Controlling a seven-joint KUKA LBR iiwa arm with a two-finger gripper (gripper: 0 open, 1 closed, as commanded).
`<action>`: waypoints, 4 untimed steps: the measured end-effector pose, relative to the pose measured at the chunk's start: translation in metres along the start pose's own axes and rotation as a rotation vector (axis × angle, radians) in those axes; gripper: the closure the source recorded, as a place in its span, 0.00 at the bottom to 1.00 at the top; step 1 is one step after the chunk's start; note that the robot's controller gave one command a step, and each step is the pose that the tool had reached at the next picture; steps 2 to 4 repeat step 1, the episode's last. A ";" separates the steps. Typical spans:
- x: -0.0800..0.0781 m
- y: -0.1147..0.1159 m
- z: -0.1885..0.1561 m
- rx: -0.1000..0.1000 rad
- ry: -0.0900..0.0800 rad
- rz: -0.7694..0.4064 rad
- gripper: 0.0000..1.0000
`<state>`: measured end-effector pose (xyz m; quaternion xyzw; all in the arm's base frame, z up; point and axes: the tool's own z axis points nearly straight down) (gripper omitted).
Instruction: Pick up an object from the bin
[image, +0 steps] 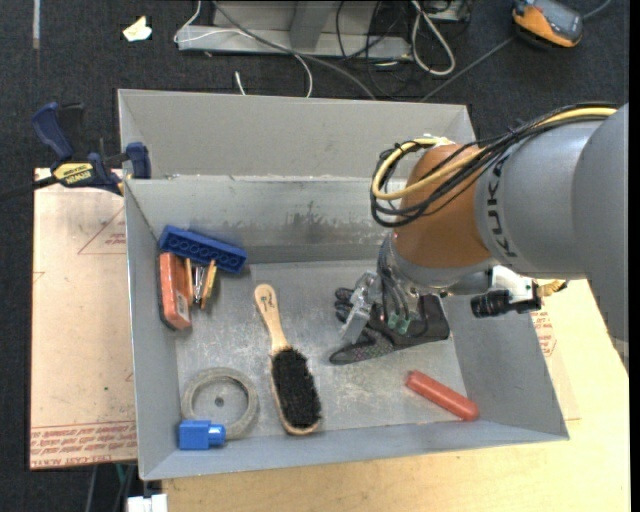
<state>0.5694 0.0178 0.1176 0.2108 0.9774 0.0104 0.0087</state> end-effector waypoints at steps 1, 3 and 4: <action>0.000 0.000 0.000 0.000 0.000 0.001 1.00; 0.000 0.000 0.000 0.000 0.000 0.001 1.00; 0.000 0.000 0.000 0.000 0.000 0.001 1.00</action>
Offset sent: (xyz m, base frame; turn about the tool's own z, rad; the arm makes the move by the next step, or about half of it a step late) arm 0.0000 0.0000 0.0000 0.0000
